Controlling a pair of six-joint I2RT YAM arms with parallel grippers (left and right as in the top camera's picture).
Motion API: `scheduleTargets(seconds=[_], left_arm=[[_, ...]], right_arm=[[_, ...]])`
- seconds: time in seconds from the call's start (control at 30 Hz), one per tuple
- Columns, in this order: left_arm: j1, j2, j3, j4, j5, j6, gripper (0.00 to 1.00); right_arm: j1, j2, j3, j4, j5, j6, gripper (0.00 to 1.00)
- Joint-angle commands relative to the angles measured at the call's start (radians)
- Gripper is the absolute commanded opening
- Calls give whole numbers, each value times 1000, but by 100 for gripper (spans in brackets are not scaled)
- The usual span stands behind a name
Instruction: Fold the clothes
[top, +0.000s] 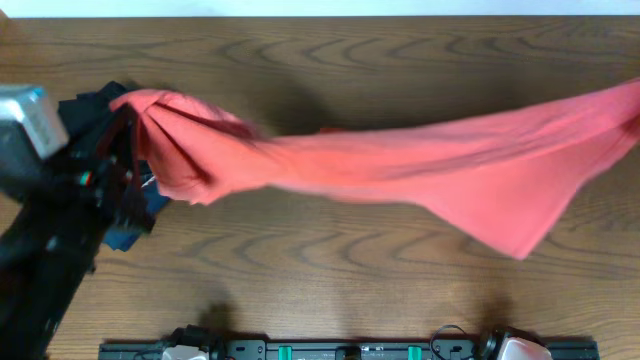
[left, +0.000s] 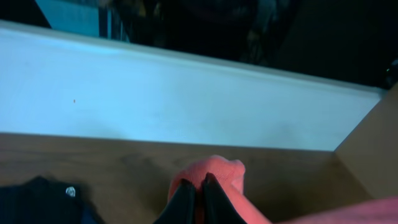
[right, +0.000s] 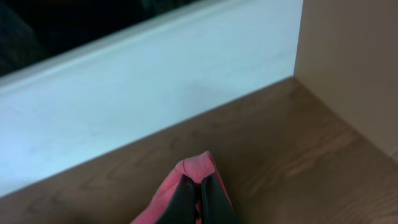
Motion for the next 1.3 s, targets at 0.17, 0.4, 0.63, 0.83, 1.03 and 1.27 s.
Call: scheduleTargets(seconds=[0.17,0.4,0.63,0.83,1.03,1.27], left_arm=[[0,329,-14,55,-27,-9,6],[40,597,-14,395,-26,-126,6],[106,663,-13,890,172,-330,6],[209,595,3,982,324,-417,6],[313,525,3,270,397,-334,6],[283,578,-117,-337,269,-116,6]], right_arm=[[-8,365,-13,49,8,-80,1],[-8,558,-12,262,5,-19,1],[-13,521,112,401,8,26,1],[-31,517,294,262,100,-26,1],[-37,528,243,-32,333,-89,1],[-47,532,-30,-187,367,-89,1]])
